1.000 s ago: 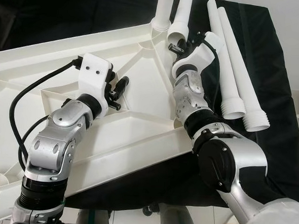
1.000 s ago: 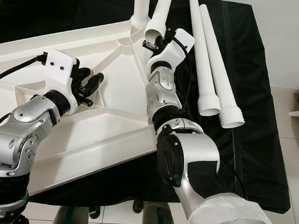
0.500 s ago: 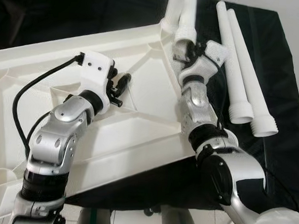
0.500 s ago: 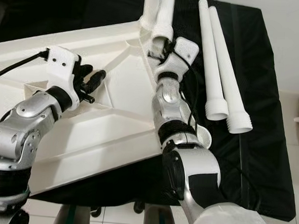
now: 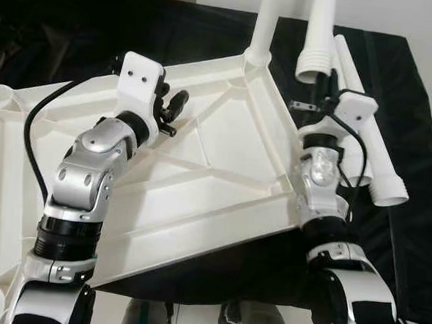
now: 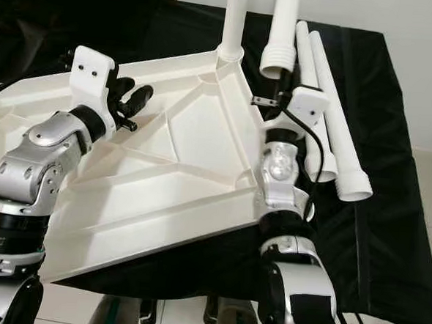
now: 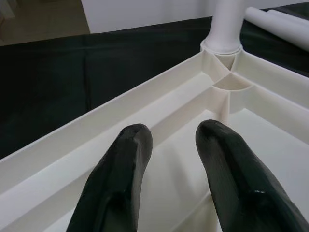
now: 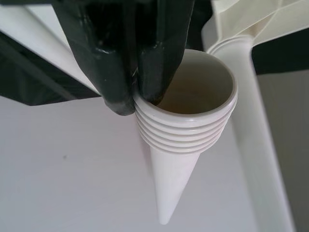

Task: Building children table

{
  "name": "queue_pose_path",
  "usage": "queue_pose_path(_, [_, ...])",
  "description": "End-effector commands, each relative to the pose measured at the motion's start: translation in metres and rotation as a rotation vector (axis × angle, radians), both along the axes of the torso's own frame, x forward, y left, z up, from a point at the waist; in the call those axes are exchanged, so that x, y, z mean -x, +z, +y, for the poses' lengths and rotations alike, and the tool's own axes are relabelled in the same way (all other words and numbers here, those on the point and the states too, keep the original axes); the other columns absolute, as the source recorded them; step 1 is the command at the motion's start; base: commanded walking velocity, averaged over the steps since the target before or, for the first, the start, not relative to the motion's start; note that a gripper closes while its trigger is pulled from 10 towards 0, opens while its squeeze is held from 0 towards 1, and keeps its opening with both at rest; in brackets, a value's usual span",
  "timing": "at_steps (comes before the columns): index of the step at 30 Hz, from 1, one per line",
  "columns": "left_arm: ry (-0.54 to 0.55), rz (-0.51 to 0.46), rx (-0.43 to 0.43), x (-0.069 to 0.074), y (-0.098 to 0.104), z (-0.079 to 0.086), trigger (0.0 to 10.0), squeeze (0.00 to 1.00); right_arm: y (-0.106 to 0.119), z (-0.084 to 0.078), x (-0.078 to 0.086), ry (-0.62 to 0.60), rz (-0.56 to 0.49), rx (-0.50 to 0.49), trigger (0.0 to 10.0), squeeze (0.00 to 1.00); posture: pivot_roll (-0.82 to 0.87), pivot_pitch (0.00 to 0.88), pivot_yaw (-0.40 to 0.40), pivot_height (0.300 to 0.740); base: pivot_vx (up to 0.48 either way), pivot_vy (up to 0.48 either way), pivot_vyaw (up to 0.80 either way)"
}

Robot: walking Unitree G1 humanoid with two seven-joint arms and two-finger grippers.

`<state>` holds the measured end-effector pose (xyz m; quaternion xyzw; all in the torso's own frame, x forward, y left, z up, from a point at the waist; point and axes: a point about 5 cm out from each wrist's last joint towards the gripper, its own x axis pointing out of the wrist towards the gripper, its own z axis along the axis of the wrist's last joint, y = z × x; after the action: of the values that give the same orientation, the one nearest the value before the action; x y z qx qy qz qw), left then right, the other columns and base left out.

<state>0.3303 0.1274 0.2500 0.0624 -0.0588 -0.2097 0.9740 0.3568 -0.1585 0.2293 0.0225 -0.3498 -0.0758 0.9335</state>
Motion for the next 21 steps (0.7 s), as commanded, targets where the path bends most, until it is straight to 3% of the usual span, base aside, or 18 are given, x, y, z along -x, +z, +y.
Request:
queue_pose_path(1, [-0.105, 0.014, -0.015, -0.001, -0.003, -0.008, 10.0, 0.00, 0.018, 0.002, 0.003, 0.009, -0.070, 0.023, 10.0, 0.00, 0.05, 0.151, 0.065, 0.740, 0.000, 0.000, 0.00])
queue_pose_path(3, [-0.109, 0.014, -0.006, -0.003, -0.003, -0.008, 10.0, 0.00, 0.024, 0.003, 0.004, 0.014, -0.089, 0.030, 10.0, 0.00, 0.05, 0.151, 0.065, 0.740, 0.000, 0.000, 0.00])
queue_pose_path(6, [-0.127, 0.014, -0.009, -0.008, -0.003, -0.009, 10.0, 0.00, 0.054, 0.012, 0.008, 0.059, -0.191, 0.072, 10.0, 0.00, 0.05, 0.126, 0.069, 0.740, 0.000, 0.000, 0.00])
queue_pose_path(11, [-0.134, 0.015, -0.006, -0.011, -0.003, -0.007, 10.0, 0.00, 0.069, 0.019, 0.012, 0.088, -0.244, 0.100, 10.0, 0.00, 0.05, 0.116, 0.069, 0.740, 0.000, 0.000, 0.00])
queue_pose_path(14, [-0.125, 0.019, -0.007, -0.015, -0.003, -0.004, 10.0, 0.00, 0.094, 0.032, 0.020, 0.149, -0.347, 0.161, 10.0, 0.00, 0.04, 0.098, 0.065, 0.740, 0.000, 0.000, 0.00])
queue_pose_path(21, [-0.124, 0.017, -0.008, -0.018, -0.004, -0.003, 10.0, 0.00, 0.104, 0.039, 0.026, 0.184, -0.386, 0.186, 10.0, 0.00, 0.04, 0.090, 0.065, 0.740, 0.000, 0.000, 0.00])
